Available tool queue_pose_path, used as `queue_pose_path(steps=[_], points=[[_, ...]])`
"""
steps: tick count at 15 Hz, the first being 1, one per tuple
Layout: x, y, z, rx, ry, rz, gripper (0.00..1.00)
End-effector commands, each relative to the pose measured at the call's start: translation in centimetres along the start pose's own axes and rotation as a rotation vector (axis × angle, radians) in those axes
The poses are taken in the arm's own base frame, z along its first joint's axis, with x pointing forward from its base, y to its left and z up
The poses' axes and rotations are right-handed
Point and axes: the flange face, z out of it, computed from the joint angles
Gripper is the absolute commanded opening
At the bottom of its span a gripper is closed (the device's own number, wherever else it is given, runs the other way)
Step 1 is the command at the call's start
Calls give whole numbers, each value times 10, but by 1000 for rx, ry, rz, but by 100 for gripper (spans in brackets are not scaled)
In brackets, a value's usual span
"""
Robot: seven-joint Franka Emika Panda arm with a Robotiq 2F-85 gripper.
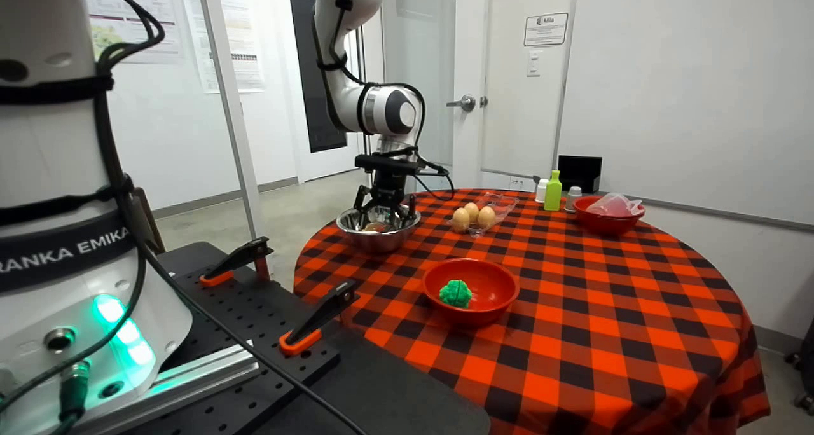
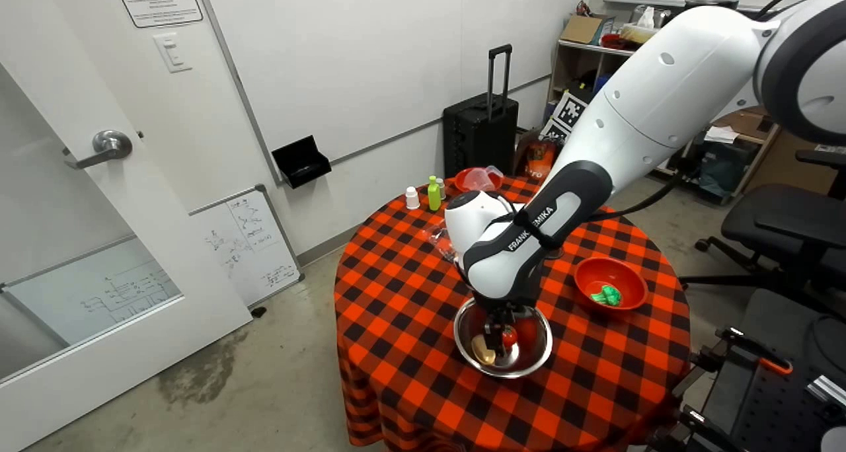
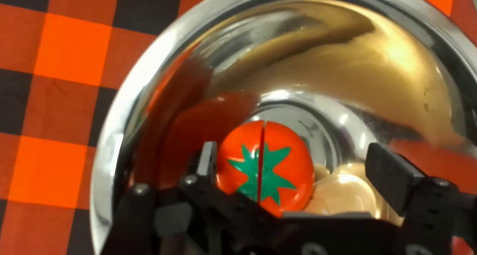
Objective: Remove the tomato from the bowl and put it on the table
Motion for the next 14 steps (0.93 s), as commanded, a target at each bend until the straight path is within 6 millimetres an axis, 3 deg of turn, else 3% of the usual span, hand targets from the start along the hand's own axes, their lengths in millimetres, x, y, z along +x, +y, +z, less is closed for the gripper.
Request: queue_pose_path(steps=[1, 6, 10, 14], points=[[8, 0, 2, -24, -24, -17, 75], [8, 2, 2, -26, -32, -16, 38], [9, 3, 2, -27, -33, -14, 38], [1, 7, -13, -23, 1, -21, 38]])
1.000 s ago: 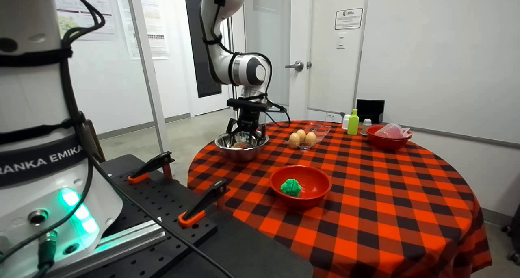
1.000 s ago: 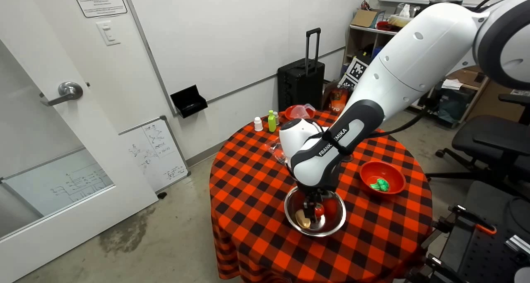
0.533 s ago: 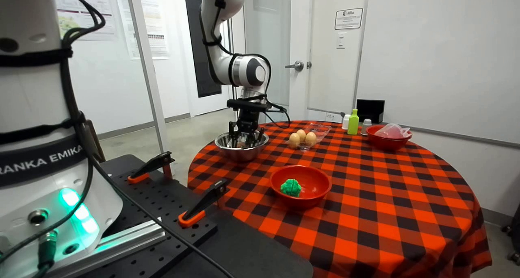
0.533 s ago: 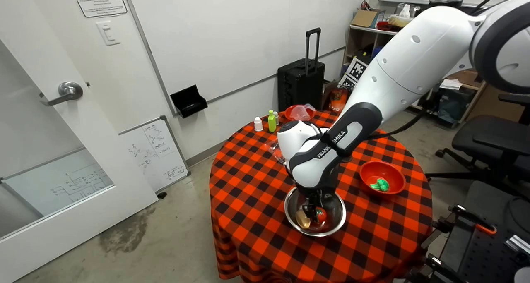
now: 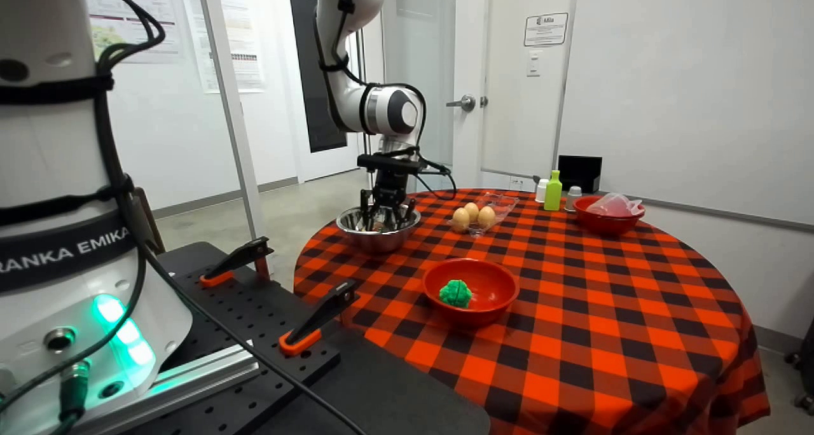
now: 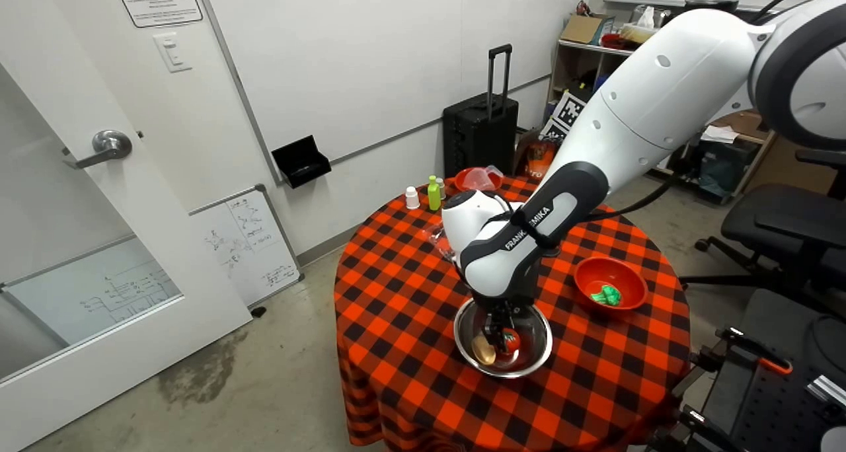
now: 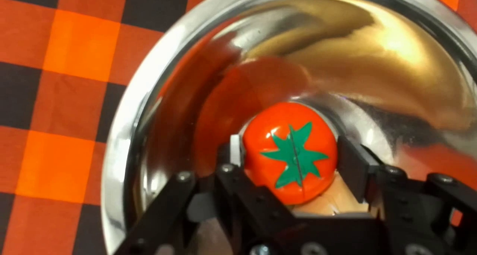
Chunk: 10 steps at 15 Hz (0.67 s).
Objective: Remove the tomato from the bowl and put it on the table
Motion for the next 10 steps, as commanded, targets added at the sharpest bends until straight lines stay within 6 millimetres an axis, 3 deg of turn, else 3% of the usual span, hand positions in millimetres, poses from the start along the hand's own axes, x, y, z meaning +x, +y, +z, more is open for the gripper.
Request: queue_pose_path(steps=[1, 10], points=[[-8, 6, -19, -19, 31, -17, 38], [-53, 52, -93, -85, 176, 102, 38]])
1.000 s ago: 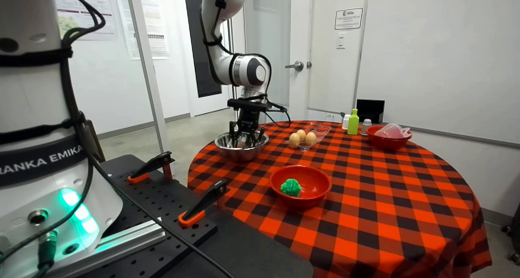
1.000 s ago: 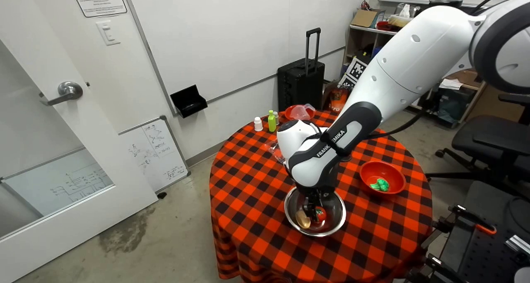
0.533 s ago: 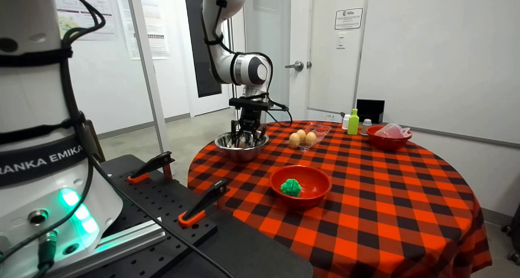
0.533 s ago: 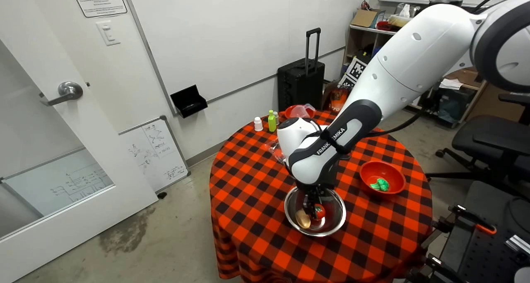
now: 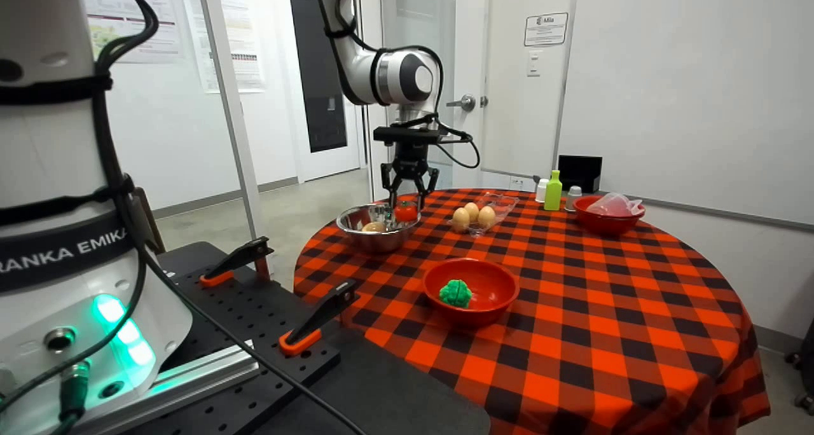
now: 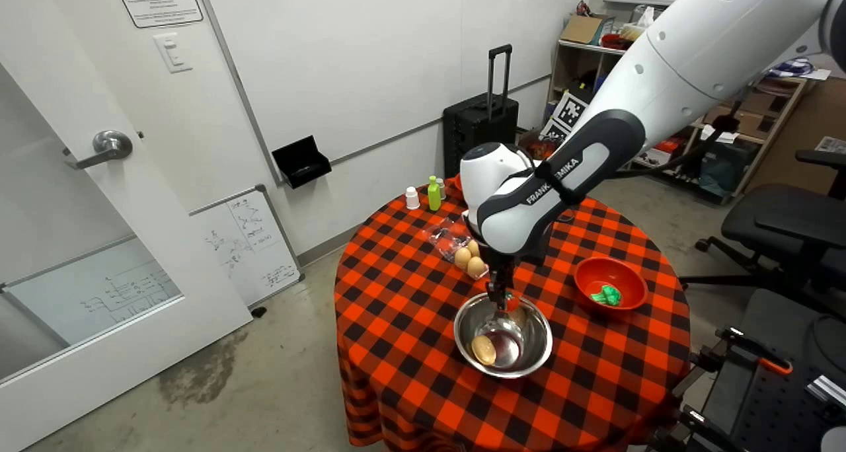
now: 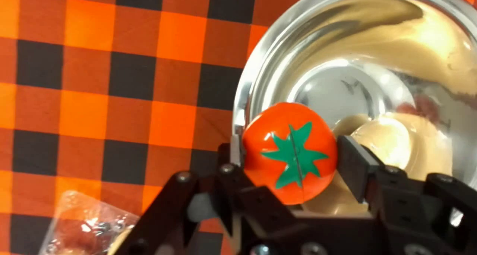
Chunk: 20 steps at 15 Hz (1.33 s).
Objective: Remove the tomato from the bowl and put it on the table
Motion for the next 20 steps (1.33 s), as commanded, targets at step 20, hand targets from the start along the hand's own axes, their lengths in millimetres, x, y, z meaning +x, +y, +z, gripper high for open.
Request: queue_pose_path(steps=[20], points=[[11, 169, 34, -70, 25, 273, 38]])
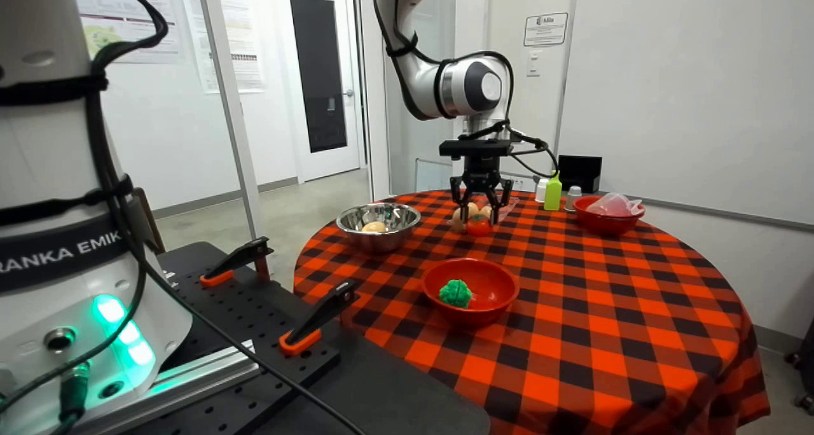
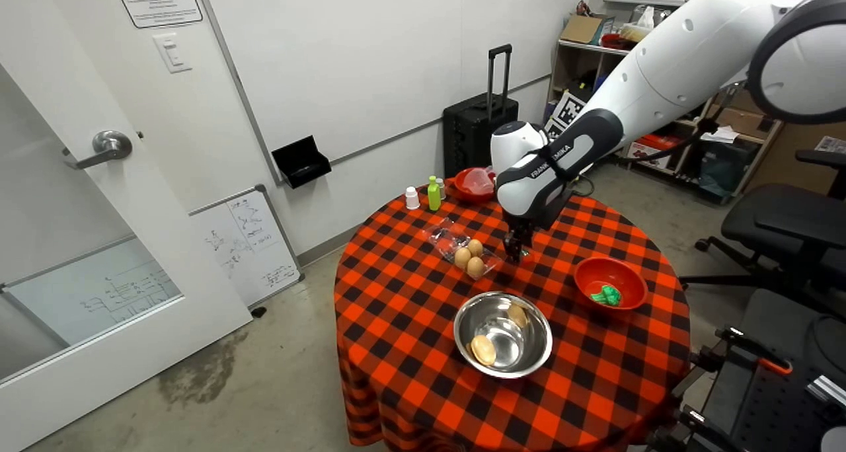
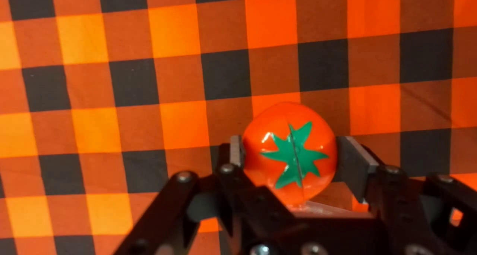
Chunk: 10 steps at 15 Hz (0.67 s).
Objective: Remove the tomato from the bowl and put it on the table
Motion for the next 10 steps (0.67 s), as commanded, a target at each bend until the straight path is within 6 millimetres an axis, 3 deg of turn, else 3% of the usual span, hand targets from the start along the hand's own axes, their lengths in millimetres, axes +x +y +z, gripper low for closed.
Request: queue_pose_path(steps=[1, 2, 3, 4, 5, 6, 8, 10], points=[[22, 8, 24, -2, -11, 42, 38], [24, 9, 28, -2, -11, 50, 38], [26, 10, 32, -2, -11, 53, 46], [28, 11, 35, -3, -12, 56, 38], [30, 11, 38, -2, -11, 61, 78], [31, 11, 41, -2, -11, 62, 90], [33, 12, 45, 3, -10, 67, 99], [35, 12, 46, 5, -8, 70, 100]])
